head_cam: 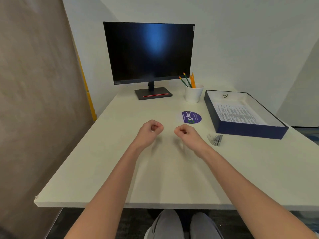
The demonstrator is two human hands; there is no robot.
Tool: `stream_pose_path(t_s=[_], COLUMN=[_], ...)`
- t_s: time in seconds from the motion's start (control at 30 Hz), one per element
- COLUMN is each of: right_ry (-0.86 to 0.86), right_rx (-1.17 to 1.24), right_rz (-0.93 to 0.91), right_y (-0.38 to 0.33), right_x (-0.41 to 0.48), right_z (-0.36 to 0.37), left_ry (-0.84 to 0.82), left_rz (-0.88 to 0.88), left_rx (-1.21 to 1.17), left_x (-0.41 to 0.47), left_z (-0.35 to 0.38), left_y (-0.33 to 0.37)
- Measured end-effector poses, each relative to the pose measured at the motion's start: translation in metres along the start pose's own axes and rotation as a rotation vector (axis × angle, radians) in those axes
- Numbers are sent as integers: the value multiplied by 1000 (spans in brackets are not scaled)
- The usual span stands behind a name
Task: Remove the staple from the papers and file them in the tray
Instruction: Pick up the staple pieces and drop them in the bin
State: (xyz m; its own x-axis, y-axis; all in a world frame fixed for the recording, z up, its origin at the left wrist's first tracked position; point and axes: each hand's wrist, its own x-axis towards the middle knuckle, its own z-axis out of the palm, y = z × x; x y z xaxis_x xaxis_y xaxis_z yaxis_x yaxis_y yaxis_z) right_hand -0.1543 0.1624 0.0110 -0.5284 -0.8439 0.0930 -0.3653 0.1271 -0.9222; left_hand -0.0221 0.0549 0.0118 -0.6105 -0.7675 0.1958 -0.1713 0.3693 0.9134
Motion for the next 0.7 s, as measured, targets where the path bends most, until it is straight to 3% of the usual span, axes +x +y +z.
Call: stream_pose_path(t_s=[0.3, 0.7], right_ry=[179, 685], right_rx=[124, 97], right_rz=[64, 76], right_y=[4, 70], right_x=[-37, -175], right_z=[-101, -349], left_ry=[-129, -554], left_rz=[111, 261], left_rx=[-93, -249], left_x=[10, -50], left_z=[97, 357], left_y=[74, 206])
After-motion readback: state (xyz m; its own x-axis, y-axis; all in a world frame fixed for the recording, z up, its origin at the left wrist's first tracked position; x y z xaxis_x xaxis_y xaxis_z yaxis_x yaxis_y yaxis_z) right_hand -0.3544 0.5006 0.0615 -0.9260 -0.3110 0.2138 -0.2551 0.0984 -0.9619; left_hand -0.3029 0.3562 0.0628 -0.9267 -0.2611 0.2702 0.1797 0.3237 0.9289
